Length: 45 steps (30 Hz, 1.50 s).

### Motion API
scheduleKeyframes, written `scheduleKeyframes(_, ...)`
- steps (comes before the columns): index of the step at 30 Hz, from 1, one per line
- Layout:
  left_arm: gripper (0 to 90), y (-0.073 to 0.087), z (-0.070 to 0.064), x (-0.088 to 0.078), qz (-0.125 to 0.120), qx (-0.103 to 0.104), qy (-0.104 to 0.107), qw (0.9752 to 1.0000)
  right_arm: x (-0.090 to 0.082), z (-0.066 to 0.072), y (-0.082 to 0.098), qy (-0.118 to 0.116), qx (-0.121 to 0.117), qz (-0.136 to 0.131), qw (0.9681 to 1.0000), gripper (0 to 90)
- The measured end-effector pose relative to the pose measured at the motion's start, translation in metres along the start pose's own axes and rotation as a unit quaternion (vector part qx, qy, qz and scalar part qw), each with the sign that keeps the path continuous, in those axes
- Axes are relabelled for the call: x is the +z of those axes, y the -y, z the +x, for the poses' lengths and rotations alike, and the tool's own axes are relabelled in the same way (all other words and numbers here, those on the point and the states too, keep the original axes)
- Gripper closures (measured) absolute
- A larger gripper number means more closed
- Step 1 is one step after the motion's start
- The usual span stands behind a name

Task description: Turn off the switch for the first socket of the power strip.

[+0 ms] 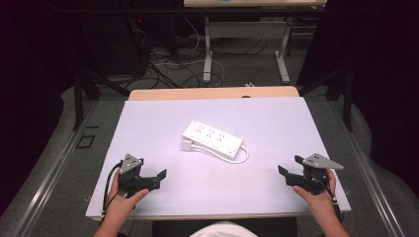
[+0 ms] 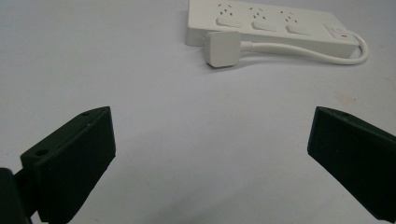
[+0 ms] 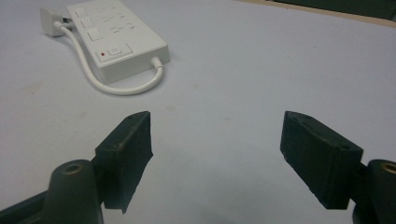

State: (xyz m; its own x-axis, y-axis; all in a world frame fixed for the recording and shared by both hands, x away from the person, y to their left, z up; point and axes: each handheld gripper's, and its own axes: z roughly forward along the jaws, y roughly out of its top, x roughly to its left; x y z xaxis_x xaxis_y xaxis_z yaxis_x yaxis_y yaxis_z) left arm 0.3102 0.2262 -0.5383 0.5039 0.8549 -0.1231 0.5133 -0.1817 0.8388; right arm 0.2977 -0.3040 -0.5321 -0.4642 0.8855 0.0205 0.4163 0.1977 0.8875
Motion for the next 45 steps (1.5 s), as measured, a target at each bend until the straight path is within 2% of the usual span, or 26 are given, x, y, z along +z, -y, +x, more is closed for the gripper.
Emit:
scheduleKeyframes(8, 7.0, -0.004, -0.003, -0.002, -0.009, -0.004, 0.005, 0.9999, -0.002, 0.004, -0.001, 0.002, -0.007, 0.000, 1.0000, 24.0)
scheduleKeyframes(9, 10.1, -0.005, -0.004, -0.003, -0.011, -0.001, 0.005, 0.9999, -0.001, 0.005, 0.000, -0.002, -0.001, -0.001, 1.0000, 24.0)
scheduleKeyframes(11, 11.5, -0.007, -0.007, -0.004, -0.018, 0.004, 0.005, 0.9998, -0.001, 0.005, 0.000, -0.003, -0.003, 0.001, 1.0000, 24.0)
scheduleKeyframes(12, 15.5, -0.008, -0.008, -0.005, -0.020, 0.005, 0.005, 0.9998, -0.001, 0.006, 0.001, -0.001, -0.003, 0.001, 1.0000, 24.0)
scheduleKeyframes(15, 15.9, -0.013, -0.012, -0.005, -0.021, 0.012, 0.010, 0.9997, -0.002, 0.008, 0.000, -0.002, -0.001, 0.000, 1.0000, 24.0)
scheduleKeyframes(16, 16.0, -0.015, -0.014, -0.004, -0.018, 0.014, 0.012, 0.9997, -0.001, 0.009, 0.000, -0.003, -0.007, -0.007, 0.9999, 23.8)
scheduleKeyframes(21, 16.3, -0.026, -0.022, -0.002, -0.015, 0.031, 0.017, 0.9993, -0.001, 0.009, 0.000, -0.004, -0.003, -0.006, 1.0000, 23.4)
scheduleKeyframes(25, 19.0, -0.036, -0.024, 0.002, -0.011, 0.032, 0.025, 0.9991, -0.001, 0.008, 0.000, -0.004, -0.007, -0.004, 1.0000, 23.4)
scheduleKeyframes(28, 20.9, -0.045, -0.025, 0.003, -0.012, 0.031, 0.031, 0.9990, -0.003, 0.008, 0.000, -0.004, -0.001, -0.001, 1.0000, 23.4)
scheduleKeyframes(30, 22.2, -0.051, -0.025, 0.004, -0.013, 0.031, 0.030, 0.9990, -0.002, 0.007, 0.000, -0.002, 0.004, -0.008, 1.0000, 23.4)
scheduleKeyframes(35, 24.2, -0.065, -0.027, 0.005, -0.017, 0.038, 0.034, 0.9985, -0.003, 0.006, 0.001, -0.002, 0.017, -0.005, 0.9998, 23.3)
scheduleKeyframes(45, 25.5, -0.089, -0.025, 0.007, -0.018, 0.046, 0.041, 0.9979, -0.003, 0.006, 0.001, -0.006, 0.015, 0.001, 0.9999, 23.1)
